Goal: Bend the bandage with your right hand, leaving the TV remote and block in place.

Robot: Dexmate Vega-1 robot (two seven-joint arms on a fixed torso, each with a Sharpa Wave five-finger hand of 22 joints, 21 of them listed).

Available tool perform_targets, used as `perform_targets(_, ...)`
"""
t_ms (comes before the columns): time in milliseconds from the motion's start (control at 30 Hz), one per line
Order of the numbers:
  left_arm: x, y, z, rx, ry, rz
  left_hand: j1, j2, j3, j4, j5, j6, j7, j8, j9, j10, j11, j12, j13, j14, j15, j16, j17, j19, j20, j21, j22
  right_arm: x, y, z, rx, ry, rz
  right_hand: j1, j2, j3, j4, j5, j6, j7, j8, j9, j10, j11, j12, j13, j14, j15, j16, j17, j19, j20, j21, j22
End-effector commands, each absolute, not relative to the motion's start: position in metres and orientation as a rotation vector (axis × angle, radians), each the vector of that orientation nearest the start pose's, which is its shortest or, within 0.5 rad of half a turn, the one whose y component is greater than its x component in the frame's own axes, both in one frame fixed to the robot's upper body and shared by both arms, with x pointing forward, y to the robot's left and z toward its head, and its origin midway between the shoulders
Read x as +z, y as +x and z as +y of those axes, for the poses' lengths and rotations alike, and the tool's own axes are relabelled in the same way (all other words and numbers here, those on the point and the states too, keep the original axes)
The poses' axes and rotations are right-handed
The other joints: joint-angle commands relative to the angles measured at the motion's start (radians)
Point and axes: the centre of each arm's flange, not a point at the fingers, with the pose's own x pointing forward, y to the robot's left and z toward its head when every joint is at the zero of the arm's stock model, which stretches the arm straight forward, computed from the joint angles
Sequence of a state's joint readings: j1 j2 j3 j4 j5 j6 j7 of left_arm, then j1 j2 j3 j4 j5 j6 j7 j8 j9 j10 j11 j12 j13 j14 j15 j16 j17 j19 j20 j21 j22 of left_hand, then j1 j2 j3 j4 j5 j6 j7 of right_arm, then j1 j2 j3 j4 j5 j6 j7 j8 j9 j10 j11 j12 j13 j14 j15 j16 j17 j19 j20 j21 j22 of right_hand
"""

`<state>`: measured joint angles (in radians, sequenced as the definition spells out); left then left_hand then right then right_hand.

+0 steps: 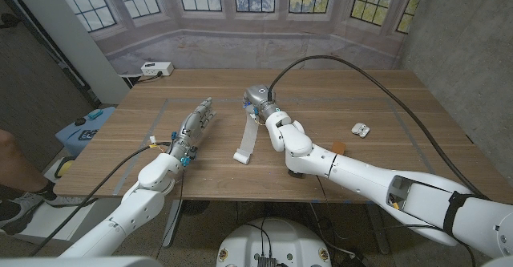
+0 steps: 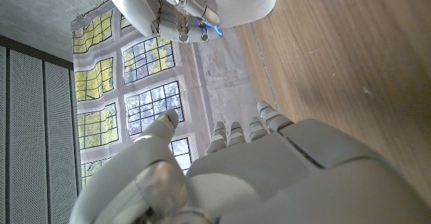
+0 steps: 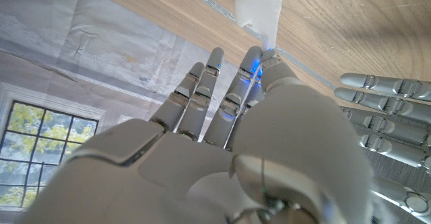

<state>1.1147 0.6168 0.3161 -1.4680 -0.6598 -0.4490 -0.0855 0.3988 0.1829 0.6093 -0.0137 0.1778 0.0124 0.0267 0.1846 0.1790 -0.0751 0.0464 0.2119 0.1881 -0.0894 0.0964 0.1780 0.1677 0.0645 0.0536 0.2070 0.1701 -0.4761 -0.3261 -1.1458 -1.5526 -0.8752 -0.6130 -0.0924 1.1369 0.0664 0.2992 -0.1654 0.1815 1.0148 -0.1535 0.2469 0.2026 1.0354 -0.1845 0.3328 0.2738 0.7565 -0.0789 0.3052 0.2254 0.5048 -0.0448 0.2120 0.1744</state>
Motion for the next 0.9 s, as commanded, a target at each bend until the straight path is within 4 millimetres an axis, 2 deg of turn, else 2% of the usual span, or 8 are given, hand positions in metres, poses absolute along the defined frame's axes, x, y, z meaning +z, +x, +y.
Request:
perform_targets(33,-0.095,0.586,0.31,-0.272,0.004,-0.644,0.012,0.0,-0.003,-0.002,0.002,-0.001,0.0,0.0,0.001,0.002,-0.004,-0.003,0.005,0.003,0.006,0.002,0.003,0.01,0.0,-0.002,0.005,0.002,0.593,0.033,-0.095,-1.587,-0.76,0.008,0.0,-0.004,-0.001,0.006,0.007,0.0,-0.004,0.002,0.008,0.0,0.006,0.002,0.009,-0.153,0.006,0.005,0.009,-0.082,-0.001,0.004)
perform_targets(900,-0.089,0.586,0.312,-0.296,0.018,-0.662,0.014,0.001,-0.006,-0.003,0.002,-0.002,0.0,0.0,0.001,0.003,-0.005,-0.003,0.005,0.002,0.008,0.002,0.003,0.011,0.0,-0.004,0.005,-0.001,0.569,0.038,-0.135,-1.576,-0.746,0.016,0.002,-0.012,0.0,0.006,0.015,0.004,-0.006,0.003,0.013,0.004,0.006,0.001,0.012,-0.153,0.006,0.005,0.009,-0.08,-0.002,0.004)
